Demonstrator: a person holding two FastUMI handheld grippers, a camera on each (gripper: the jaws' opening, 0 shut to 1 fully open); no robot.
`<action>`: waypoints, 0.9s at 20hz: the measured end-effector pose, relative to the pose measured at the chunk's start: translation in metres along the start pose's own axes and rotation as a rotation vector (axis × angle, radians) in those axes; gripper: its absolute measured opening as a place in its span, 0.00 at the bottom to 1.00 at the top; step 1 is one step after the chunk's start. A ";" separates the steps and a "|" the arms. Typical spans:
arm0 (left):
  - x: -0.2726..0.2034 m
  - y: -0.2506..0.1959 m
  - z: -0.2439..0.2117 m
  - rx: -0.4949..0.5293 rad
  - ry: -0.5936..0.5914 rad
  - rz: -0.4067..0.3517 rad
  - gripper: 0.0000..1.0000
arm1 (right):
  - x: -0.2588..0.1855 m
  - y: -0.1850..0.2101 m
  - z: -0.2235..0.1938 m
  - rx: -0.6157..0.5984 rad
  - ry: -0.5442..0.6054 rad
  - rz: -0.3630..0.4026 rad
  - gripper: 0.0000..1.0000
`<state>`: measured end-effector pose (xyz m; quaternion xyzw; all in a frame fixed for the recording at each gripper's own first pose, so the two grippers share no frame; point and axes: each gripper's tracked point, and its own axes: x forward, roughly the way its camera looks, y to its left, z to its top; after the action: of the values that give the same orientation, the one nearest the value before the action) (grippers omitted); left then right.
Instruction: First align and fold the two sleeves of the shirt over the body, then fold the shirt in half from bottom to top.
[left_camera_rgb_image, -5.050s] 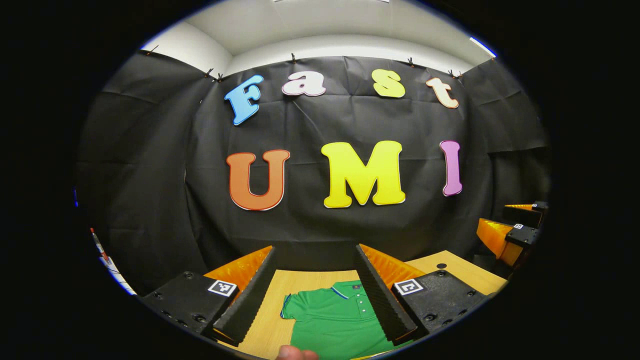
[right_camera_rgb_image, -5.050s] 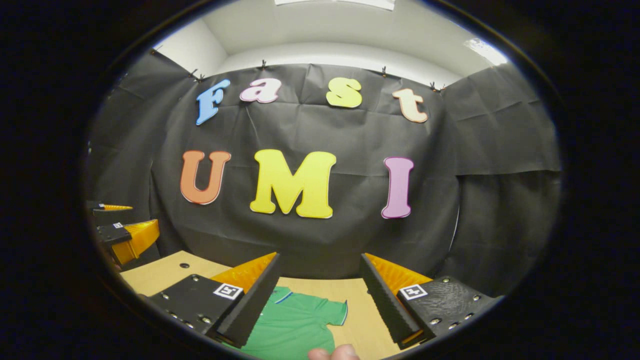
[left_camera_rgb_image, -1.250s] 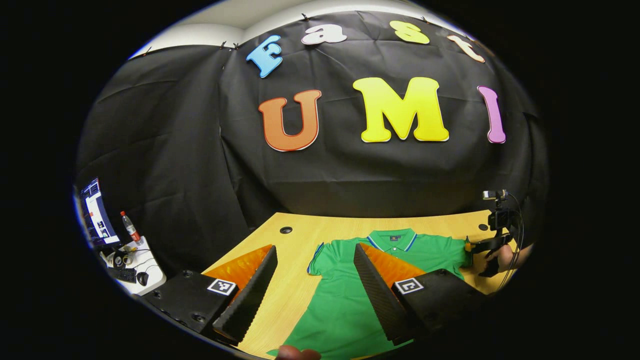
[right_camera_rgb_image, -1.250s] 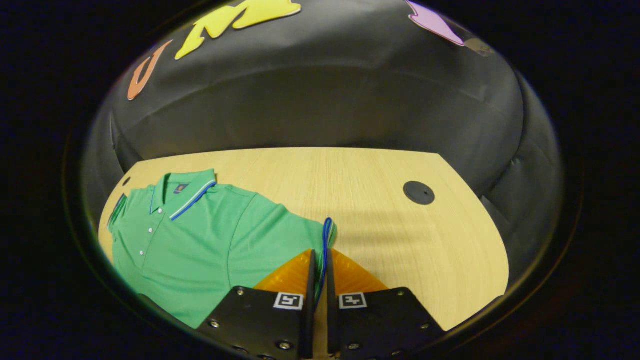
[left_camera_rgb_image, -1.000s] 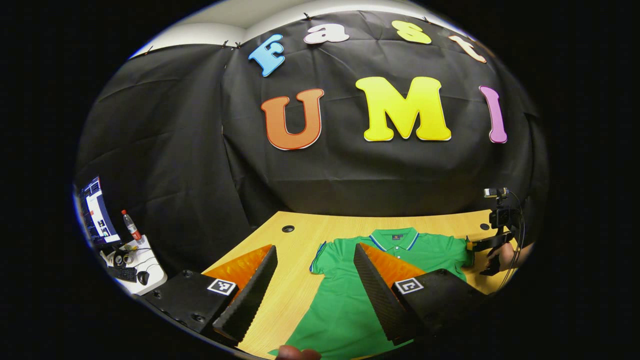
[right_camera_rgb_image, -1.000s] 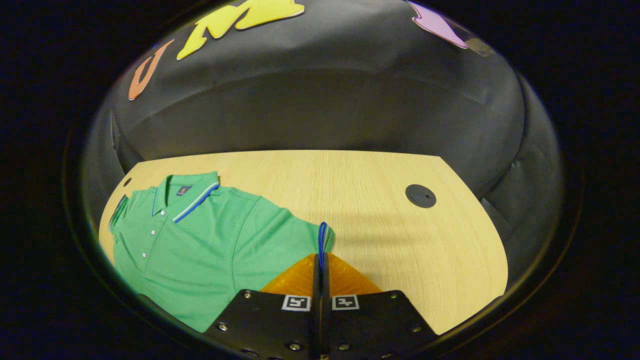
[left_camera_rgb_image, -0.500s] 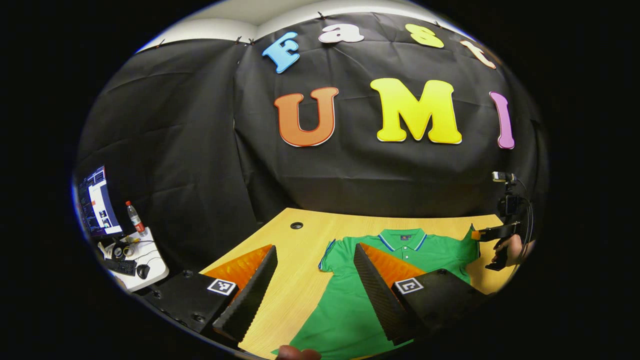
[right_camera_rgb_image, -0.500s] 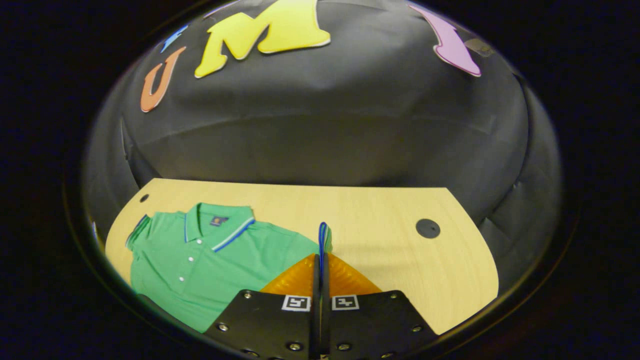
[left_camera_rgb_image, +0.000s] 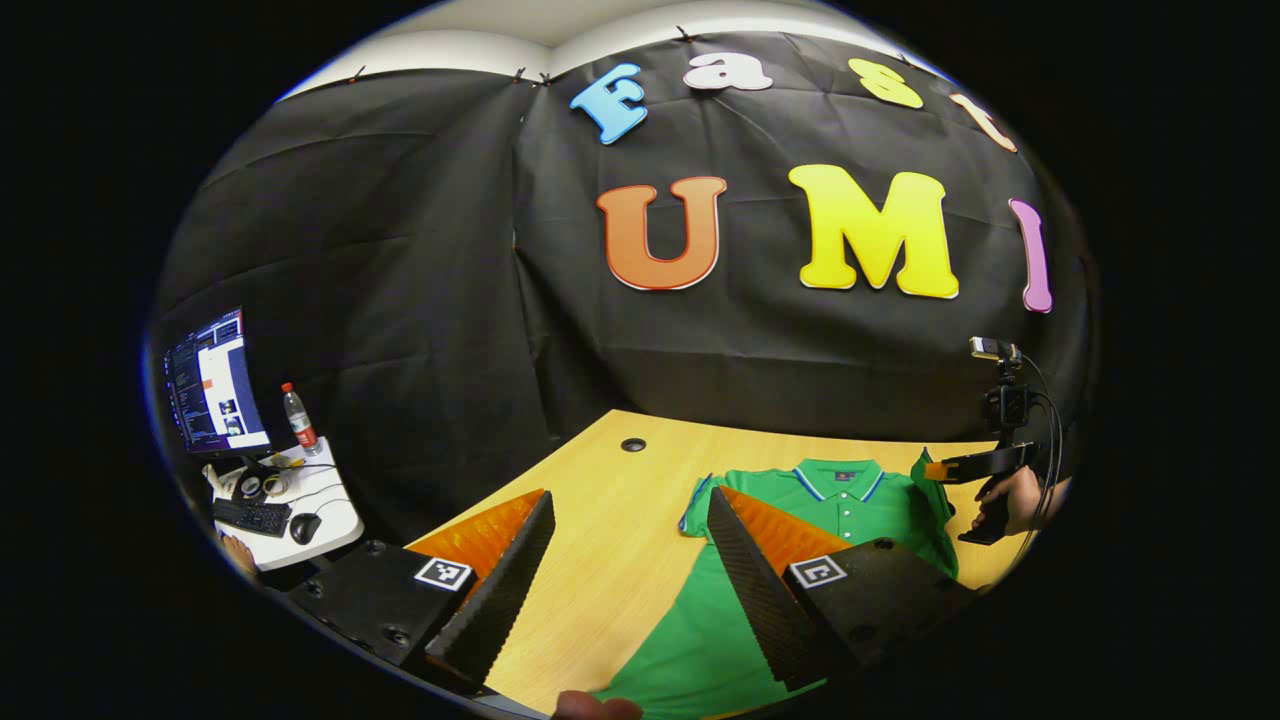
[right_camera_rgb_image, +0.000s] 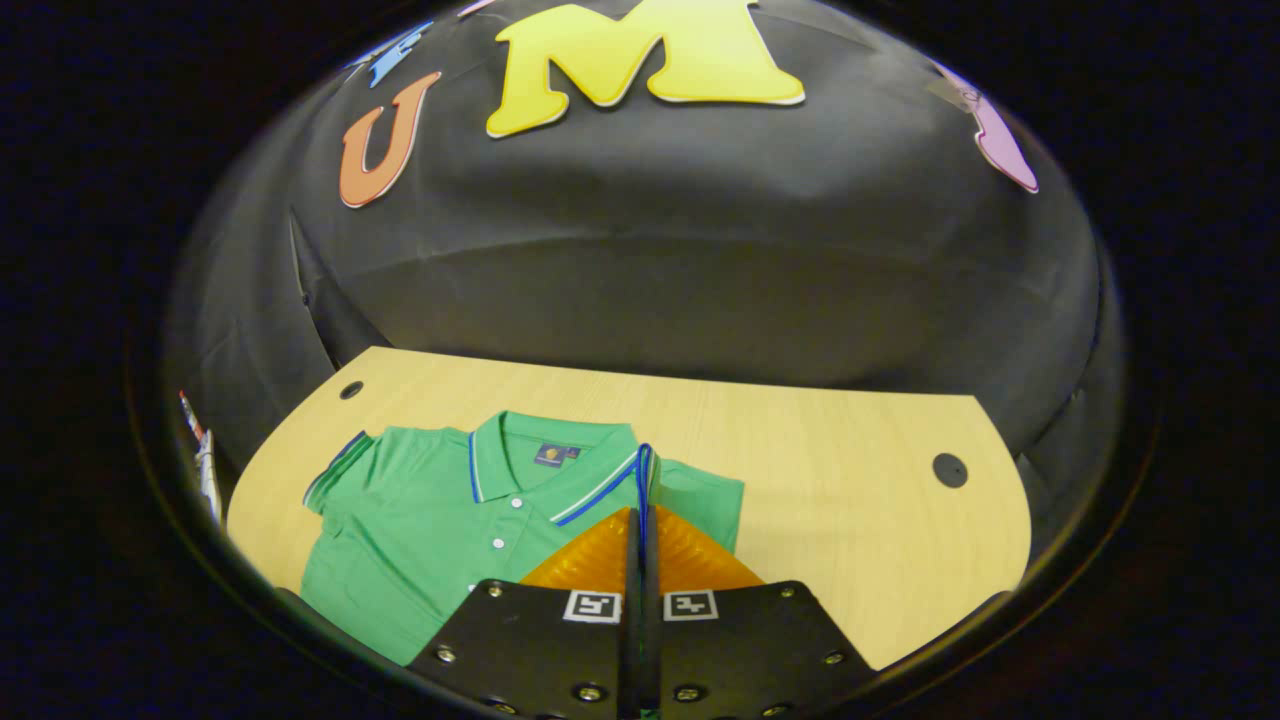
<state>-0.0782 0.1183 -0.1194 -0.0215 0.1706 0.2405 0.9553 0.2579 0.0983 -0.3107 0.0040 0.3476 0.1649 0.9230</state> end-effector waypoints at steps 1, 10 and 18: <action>-0.001 0.006 -0.001 -0.007 0.002 0.013 0.99 | 0.004 0.004 -0.004 -0.007 0.011 -0.001 0.01; -0.004 0.043 -0.011 -0.042 0.024 0.076 0.99 | 0.019 0.039 -0.017 -0.113 0.061 0.008 0.31; 0.002 0.041 -0.006 -0.056 0.008 0.016 0.99 | -0.029 0.033 0.009 -0.133 -0.001 -0.011 0.94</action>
<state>-0.0974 0.1545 -0.1240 -0.0477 0.1678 0.2527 0.9517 0.2332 0.1220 -0.2810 -0.0591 0.3355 0.1825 0.9223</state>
